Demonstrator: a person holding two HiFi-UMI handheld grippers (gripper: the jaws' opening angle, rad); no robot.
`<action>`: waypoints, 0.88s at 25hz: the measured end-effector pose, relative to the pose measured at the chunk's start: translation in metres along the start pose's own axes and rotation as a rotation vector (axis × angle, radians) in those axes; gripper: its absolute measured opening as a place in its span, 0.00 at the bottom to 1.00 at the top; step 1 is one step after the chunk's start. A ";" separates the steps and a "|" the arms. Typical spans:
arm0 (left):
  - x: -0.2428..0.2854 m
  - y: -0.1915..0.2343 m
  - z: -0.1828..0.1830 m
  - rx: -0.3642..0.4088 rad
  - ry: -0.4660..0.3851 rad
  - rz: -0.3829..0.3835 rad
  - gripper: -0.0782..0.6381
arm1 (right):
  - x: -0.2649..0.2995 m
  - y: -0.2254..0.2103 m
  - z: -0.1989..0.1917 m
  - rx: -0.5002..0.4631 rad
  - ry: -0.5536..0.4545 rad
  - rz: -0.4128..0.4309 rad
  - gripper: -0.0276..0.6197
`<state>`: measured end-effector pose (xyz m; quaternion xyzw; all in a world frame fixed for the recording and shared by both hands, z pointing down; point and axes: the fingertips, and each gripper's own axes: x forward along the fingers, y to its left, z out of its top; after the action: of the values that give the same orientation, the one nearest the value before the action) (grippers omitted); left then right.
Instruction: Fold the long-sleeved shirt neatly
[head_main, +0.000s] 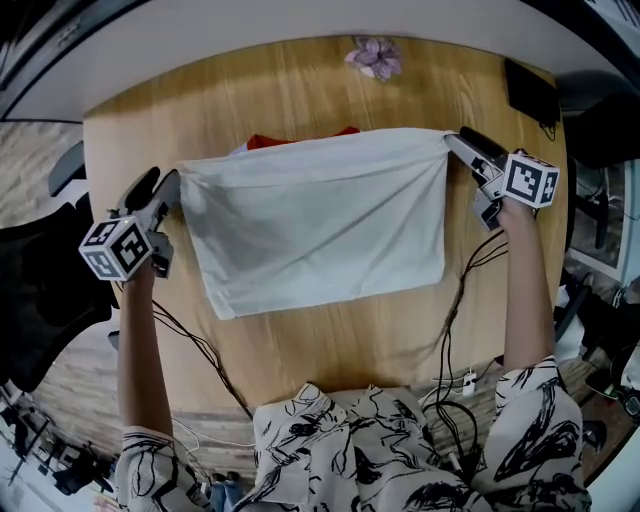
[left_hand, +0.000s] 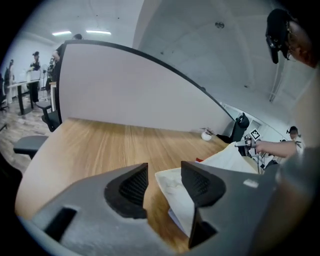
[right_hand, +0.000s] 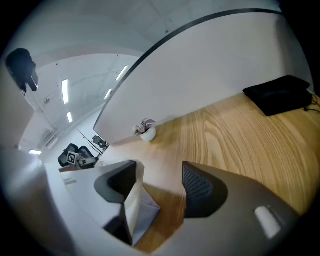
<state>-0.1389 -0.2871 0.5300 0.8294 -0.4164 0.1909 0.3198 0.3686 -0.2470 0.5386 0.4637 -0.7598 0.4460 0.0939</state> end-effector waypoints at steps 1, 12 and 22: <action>-0.001 0.000 0.003 0.015 -0.006 -0.004 0.41 | -0.001 0.001 0.001 0.010 0.007 0.020 0.50; 0.004 -0.017 0.004 0.228 0.025 -0.070 0.39 | 0.002 0.001 -0.011 0.434 0.173 0.272 0.49; 0.004 -0.020 0.003 0.300 0.028 -0.041 0.35 | 0.007 0.034 -0.006 0.100 0.233 0.346 0.61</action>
<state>-0.1201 -0.2823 0.5221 0.8735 -0.3615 0.2560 0.2018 0.3364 -0.2411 0.5259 0.2758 -0.7888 0.5434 0.0801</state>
